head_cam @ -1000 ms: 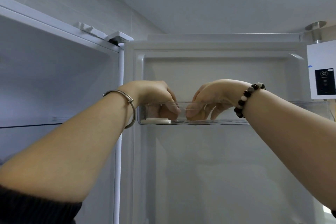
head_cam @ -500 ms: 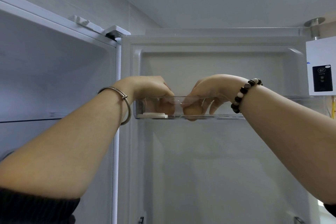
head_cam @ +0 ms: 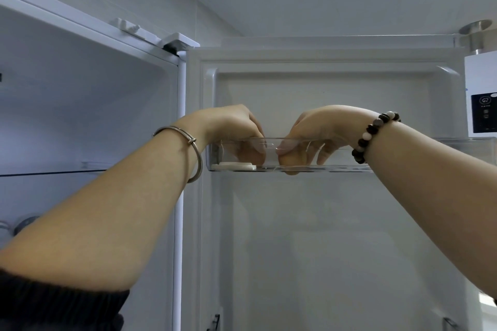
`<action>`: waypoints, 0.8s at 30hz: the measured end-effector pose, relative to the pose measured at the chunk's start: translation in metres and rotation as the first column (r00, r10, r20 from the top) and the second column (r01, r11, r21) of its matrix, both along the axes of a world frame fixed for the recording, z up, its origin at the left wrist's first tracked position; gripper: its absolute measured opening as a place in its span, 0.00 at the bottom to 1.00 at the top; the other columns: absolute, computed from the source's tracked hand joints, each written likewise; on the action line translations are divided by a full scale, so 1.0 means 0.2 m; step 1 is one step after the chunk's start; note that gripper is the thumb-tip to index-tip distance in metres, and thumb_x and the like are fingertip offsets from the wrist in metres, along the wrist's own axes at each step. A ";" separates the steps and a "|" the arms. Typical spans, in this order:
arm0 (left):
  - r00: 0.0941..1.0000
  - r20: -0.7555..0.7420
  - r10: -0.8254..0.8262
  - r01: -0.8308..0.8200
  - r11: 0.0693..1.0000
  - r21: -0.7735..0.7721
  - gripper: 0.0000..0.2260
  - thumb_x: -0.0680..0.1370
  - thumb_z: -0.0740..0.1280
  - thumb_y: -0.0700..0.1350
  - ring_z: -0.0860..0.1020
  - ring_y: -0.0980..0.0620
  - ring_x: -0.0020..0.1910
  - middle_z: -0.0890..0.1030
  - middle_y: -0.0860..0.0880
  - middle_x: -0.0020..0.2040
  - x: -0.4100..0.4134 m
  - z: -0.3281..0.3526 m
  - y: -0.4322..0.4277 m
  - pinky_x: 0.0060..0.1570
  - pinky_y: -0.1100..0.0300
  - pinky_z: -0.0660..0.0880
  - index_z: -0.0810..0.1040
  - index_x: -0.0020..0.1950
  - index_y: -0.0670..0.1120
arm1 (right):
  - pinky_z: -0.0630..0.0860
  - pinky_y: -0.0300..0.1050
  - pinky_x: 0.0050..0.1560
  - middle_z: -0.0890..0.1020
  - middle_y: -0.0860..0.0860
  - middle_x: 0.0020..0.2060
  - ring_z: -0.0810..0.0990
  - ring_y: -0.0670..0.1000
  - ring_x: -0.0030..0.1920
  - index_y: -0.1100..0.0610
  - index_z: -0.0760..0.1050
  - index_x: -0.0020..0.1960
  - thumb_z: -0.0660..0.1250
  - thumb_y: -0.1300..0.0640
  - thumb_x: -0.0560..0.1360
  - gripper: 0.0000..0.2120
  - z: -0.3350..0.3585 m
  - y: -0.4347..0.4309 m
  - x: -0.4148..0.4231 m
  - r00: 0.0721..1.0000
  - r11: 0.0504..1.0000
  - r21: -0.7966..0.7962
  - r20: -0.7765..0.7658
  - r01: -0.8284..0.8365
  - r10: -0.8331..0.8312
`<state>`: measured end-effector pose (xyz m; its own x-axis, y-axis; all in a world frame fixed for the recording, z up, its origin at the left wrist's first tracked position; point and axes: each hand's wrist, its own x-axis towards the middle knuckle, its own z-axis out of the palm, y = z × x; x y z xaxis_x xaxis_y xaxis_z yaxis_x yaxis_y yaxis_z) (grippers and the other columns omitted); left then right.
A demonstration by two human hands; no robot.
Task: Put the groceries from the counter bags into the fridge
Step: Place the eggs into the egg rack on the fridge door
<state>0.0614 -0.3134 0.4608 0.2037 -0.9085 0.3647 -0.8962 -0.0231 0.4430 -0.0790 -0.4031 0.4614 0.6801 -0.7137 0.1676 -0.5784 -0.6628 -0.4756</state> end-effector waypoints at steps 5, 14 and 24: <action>0.999 0.031 0.018 -0.018 1.000 0.002 0.03 0.72 0.70 0.38 0.77 0.51 0.33 0.80 0.47 0.34 0.00 0.00 -0.01 0.28 0.66 0.73 0.83 0.44 0.41 | 0.73 0.42 0.38 0.81 0.54 0.39 0.78 0.53 0.38 0.58 0.77 0.43 0.70 0.52 0.72 0.09 0.00 0.00 0.00 1.000 1.000 0.002 -0.006 0.007 -0.007; 0.997 0.074 0.016 -0.024 0.995 0.097 0.07 0.72 0.74 0.44 0.79 0.50 0.37 0.82 0.47 0.38 -0.01 0.03 0.02 0.36 0.63 0.79 0.83 0.46 0.42 | 0.74 0.43 0.39 0.82 0.55 0.40 0.79 0.53 0.39 0.58 0.78 0.43 0.71 0.52 0.71 0.09 0.00 0.00 0.01 1.000 1.000 -0.003 0.004 0.008 -0.008; 0.998 0.054 0.043 -0.045 0.998 0.048 0.10 0.71 0.74 0.44 0.79 0.49 0.37 0.81 0.45 0.40 -0.01 0.01 0.02 0.40 0.59 0.79 0.82 0.49 0.40 | 0.75 0.44 0.39 0.82 0.56 0.44 0.79 0.53 0.39 0.58 0.77 0.44 0.71 0.52 0.71 0.10 0.00 0.01 0.01 1.000 1.000 -0.019 0.005 0.020 -0.020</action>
<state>0.0591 -0.3085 0.4637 0.2254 -0.9162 0.3315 -0.9161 -0.0835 0.3922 -0.0780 -0.4006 0.4613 0.6651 -0.7236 0.1846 -0.5891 -0.6603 -0.4658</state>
